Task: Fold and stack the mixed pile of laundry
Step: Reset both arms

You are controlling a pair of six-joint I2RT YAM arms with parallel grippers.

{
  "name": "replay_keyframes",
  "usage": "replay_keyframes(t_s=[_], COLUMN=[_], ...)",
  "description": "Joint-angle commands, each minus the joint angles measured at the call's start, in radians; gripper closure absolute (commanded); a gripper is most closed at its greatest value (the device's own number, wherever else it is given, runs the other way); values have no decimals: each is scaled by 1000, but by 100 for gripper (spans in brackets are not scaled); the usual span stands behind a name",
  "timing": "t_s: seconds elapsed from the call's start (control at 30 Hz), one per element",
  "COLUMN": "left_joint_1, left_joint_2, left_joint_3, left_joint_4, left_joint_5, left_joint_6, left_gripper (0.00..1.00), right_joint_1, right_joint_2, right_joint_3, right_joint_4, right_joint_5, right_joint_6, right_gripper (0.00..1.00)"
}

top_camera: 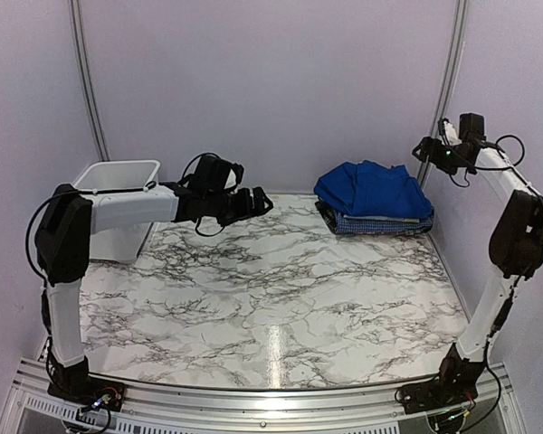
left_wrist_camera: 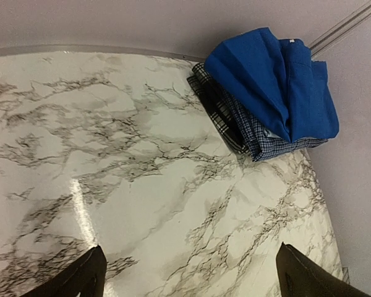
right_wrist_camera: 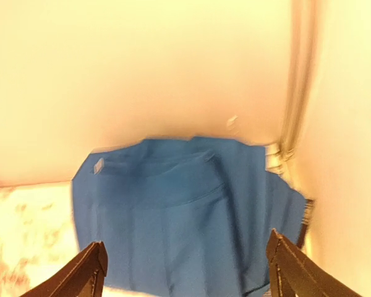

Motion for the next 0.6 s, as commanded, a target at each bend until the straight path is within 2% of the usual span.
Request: replay_keyframes(t_s=[0.0,0.23,0.4,0.57], left_joint_1=[28,121,132,131], left_joint_2=[-124,-292,-437,-552], left_joint_3=[130,124,-50,-259], left_joint_4=[-410,-597,-607,-606], left_joint_5=[-129,-126,-144,-173], left_joint_6=[213,190,141,90], left_gripper=[1,1,1,1], right_joint_1=[23,96,166,176], right_joint_2=[-125,-325,-510,-705], right_joint_3=[-116,-364,-635,-906], right_joint_4=[49,89,106,114], right_joint_5=[-190,-242,-253,-280], right_joint_6=[-15,-8,-7,-8], right_gripper=[2,2,1,1])
